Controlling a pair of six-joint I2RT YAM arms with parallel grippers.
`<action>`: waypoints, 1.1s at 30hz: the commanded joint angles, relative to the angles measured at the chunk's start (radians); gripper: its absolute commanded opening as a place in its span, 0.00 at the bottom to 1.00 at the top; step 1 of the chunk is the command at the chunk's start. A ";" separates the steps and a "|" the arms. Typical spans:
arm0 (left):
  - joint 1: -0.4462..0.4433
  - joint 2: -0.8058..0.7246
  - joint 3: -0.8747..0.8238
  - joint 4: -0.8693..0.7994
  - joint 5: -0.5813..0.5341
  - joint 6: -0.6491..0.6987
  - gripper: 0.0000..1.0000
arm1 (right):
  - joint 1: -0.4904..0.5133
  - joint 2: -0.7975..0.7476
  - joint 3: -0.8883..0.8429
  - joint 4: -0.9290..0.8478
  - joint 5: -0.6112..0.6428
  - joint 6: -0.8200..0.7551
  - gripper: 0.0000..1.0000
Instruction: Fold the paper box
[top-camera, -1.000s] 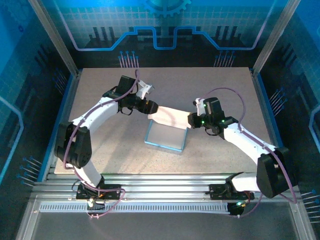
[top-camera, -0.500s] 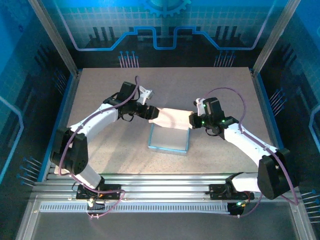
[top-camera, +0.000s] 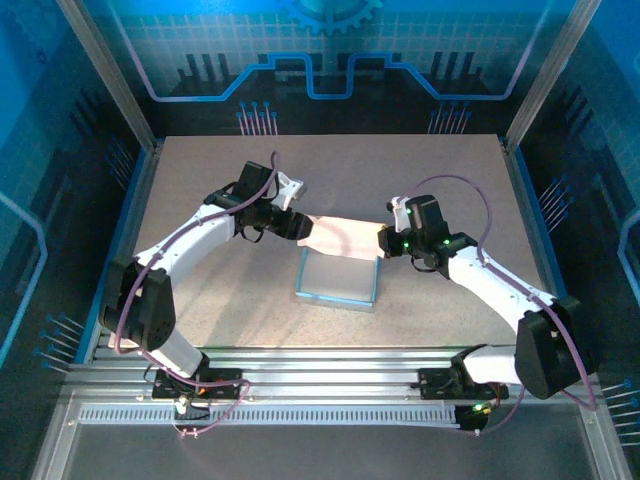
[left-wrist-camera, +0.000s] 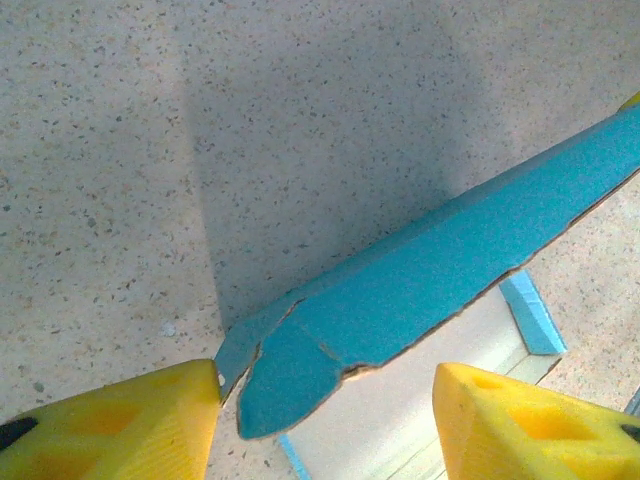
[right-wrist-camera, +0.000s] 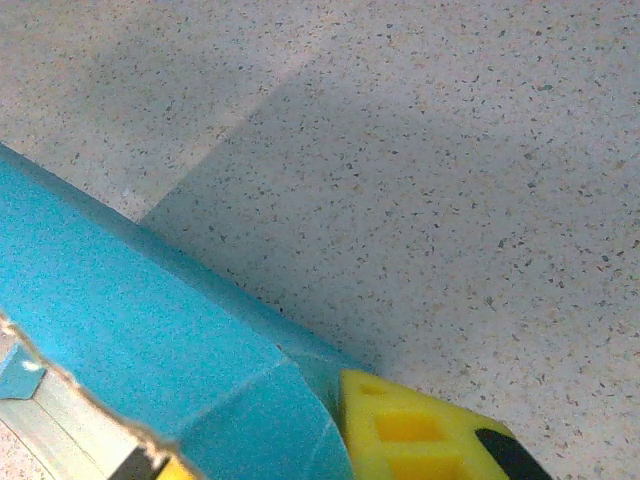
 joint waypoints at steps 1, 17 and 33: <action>-0.005 0.015 0.051 -0.057 -0.019 0.035 0.53 | 0.013 -0.006 0.029 -0.004 0.006 -0.010 0.16; -0.008 0.056 0.058 -0.026 -0.028 -0.031 0.30 | 0.015 -0.010 0.029 0.009 0.000 0.014 0.16; -0.073 0.015 -0.005 0.031 -0.138 -0.213 0.12 | 0.081 0.006 0.048 0.003 0.166 0.167 0.17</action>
